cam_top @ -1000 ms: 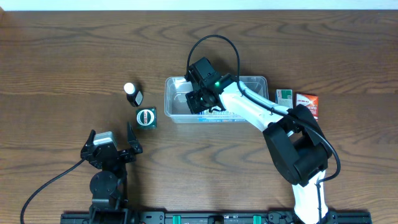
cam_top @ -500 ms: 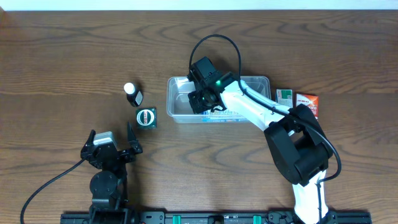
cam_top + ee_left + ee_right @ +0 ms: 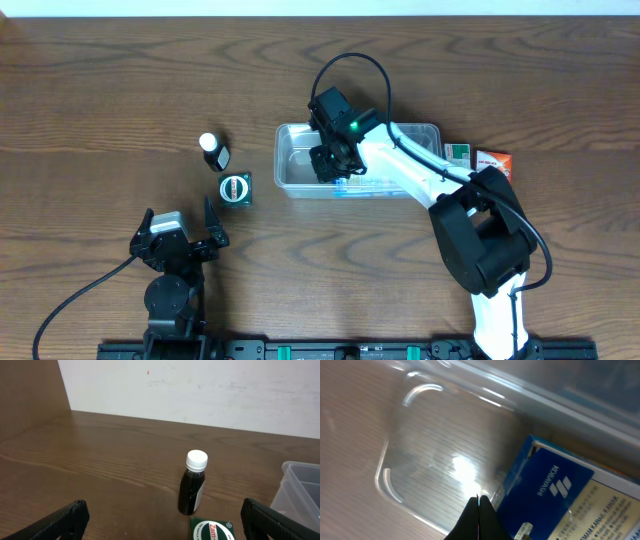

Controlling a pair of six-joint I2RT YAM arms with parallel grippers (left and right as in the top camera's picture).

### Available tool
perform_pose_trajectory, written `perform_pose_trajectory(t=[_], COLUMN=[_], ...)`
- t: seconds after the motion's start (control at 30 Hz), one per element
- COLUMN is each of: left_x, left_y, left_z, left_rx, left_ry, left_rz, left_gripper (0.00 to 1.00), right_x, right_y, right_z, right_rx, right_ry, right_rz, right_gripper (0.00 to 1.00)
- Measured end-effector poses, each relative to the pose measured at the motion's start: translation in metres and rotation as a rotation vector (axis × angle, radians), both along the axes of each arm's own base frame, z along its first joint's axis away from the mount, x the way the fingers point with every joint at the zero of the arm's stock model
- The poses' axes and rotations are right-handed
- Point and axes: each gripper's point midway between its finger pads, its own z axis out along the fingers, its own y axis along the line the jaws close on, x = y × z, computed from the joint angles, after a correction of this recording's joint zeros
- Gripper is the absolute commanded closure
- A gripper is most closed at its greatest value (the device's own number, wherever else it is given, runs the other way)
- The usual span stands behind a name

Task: Pack container

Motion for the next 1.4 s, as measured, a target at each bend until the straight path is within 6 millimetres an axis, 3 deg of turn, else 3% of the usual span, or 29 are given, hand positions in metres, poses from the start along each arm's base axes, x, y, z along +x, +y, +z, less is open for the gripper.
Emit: perform_pose_trajectory(t=[0.43,0.8,0.97,1.1,1.2,1.23,1.3,1.4], left_x=[0.000,0.000,0.000,0.000,0.000,0.000,0.000,0.000], left_y=[0.000,0.000,0.000,0.000,0.000,0.000,0.000,0.000], left_z=[0.000,0.000,0.000,0.000,0.000,0.000,0.000,0.000], left_rx=[0.000,0.000,0.000,0.000,0.000,0.000,0.000,0.000], left_ry=[0.000,0.000,0.000,0.000,0.000,0.000,0.000,0.000], left_rz=[0.000,0.000,0.000,0.000,0.000,0.000,0.000,0.000], left_gripper=[0.02,0.02,0.02,0.02,0.02,0.02,0.02,0.02], right_x=[0.003,0.009,0.017,0.025,0.025,0.024,0.024,0.023], right_y=[-0.025,-0.028,-0.016,0.002,0.005,0.004,-0.001,-0.022], right_z=[0.002,0.005,0.027,0.060,0.084,0.089,0.099,0.108], right_rx=[-0.132,-0.153,-0.117,-0.049,-0.043,-0.048,-0.070,-0.134], right_ry=[-0.017,-0.041,-0.063,-0.086,-0.091,-0.089,-0.091,-0.081], right_rz=[-0.042,-0.044,-0.010,0.043,0.081,0.085,0.086,0.065], right_gripper=[0.99,0.97,0.72,0.60,0.44,0.35,0.01,0.01])
